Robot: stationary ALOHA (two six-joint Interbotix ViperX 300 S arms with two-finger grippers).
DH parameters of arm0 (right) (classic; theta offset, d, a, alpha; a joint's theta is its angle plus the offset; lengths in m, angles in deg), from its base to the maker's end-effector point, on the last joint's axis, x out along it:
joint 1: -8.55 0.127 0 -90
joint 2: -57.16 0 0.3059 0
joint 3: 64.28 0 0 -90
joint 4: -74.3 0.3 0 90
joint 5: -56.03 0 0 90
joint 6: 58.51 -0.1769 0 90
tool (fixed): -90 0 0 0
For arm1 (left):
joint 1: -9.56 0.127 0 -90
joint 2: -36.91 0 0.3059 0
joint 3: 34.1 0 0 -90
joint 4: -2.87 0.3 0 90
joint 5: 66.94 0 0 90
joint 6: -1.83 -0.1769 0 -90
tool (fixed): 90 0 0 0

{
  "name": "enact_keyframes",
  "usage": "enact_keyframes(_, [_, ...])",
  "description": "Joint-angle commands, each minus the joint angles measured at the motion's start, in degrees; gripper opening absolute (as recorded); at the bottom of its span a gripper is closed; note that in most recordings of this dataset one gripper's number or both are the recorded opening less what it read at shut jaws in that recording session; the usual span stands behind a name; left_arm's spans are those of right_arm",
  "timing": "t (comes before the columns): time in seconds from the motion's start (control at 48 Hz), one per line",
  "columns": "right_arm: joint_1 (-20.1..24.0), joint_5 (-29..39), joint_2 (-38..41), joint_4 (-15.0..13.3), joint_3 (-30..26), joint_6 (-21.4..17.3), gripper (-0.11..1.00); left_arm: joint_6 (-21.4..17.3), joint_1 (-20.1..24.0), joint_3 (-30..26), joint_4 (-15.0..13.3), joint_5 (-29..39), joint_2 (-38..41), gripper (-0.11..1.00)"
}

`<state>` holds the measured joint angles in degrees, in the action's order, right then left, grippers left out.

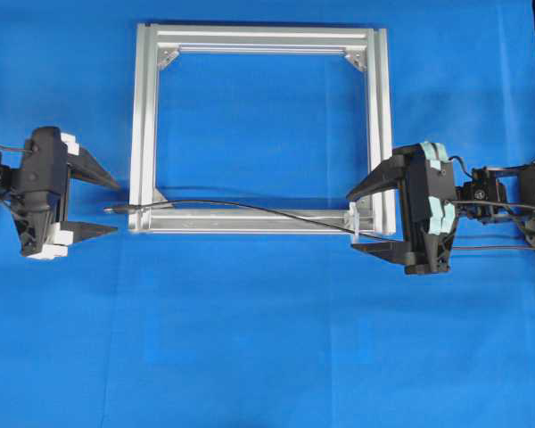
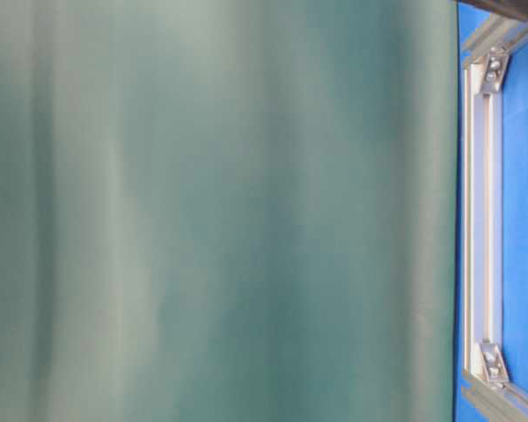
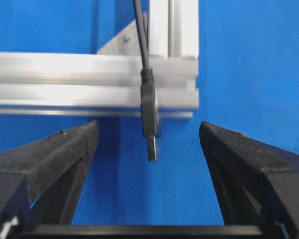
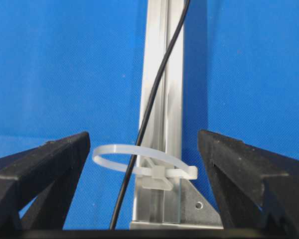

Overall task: Insert the wire through the string loop located on the right side.
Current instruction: 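Open the left gripper and release the cable at the left side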

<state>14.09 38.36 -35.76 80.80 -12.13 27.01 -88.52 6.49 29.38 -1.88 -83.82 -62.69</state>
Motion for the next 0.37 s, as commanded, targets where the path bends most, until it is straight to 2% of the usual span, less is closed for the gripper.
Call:
enact_keyframes(0.0, [0.0, 2.5, -2.8, 0.1, -1.8, 0.1, 0.95, -0.2, 0.2, -1.5, 0.2, 0.5, -3.5, 0.78])
enact_keyframes(0.125, [-0.1, 6.4, -6.9, 0.1, -2.8, 0.2, 0.95, -0.6, 0.2, -2.8, 0.2, 2.1, -8.5, 0.78])
enact_keyframes(0.354, [-1.3, 9.3, -12.6, 0.1, -2.8, 0.3, 0.95, -0.6, 0.2, -5.4, 0.2, 5.3, -15.7, 0.78])
